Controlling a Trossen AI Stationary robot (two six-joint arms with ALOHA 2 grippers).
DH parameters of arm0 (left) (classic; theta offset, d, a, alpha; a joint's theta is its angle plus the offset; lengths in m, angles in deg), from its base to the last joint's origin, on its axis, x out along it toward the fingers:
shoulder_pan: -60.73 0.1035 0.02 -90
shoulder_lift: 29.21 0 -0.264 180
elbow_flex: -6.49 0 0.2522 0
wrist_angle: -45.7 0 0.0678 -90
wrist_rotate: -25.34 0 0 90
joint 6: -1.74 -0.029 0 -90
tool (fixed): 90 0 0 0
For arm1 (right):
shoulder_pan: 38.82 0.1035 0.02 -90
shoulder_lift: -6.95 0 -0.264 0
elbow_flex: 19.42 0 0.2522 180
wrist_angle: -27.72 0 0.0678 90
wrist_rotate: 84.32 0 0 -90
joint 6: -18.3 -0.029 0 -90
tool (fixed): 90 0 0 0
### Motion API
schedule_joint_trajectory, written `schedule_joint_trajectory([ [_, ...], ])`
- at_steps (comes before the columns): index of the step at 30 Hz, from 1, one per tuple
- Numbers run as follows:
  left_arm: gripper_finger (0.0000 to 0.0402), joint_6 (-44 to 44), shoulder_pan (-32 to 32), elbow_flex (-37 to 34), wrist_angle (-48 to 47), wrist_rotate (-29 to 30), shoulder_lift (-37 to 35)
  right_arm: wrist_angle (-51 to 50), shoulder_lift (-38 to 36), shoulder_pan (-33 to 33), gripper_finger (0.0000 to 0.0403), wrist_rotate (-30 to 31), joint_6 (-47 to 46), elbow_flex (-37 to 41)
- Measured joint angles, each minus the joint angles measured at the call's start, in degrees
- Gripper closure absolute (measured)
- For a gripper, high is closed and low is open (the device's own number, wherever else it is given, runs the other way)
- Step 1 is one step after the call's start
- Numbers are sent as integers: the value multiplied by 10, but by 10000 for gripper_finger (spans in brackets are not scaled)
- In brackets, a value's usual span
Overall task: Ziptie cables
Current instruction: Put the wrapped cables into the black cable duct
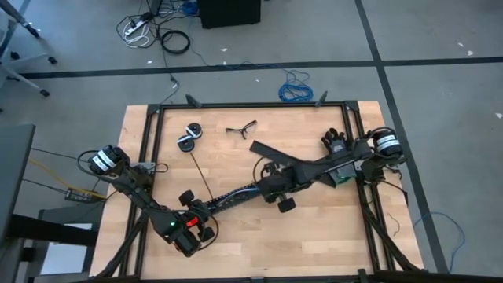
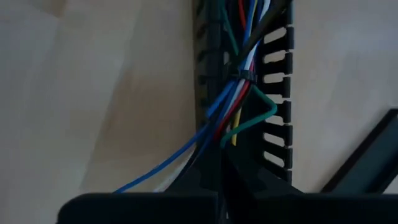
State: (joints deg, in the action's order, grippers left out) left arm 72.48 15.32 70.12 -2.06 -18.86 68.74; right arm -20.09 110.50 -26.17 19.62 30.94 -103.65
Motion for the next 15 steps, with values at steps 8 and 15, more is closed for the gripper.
schedule_joint_trajectory([
  [8, 401, 0, 0, 0, 4, 4, 0, -19, -44, -13, 403, 24, 15, 1],
  [15, 401, 0, 0, 0, 10, 4, 0, -17, -34, -37, 402, 22, 27, 8],
])
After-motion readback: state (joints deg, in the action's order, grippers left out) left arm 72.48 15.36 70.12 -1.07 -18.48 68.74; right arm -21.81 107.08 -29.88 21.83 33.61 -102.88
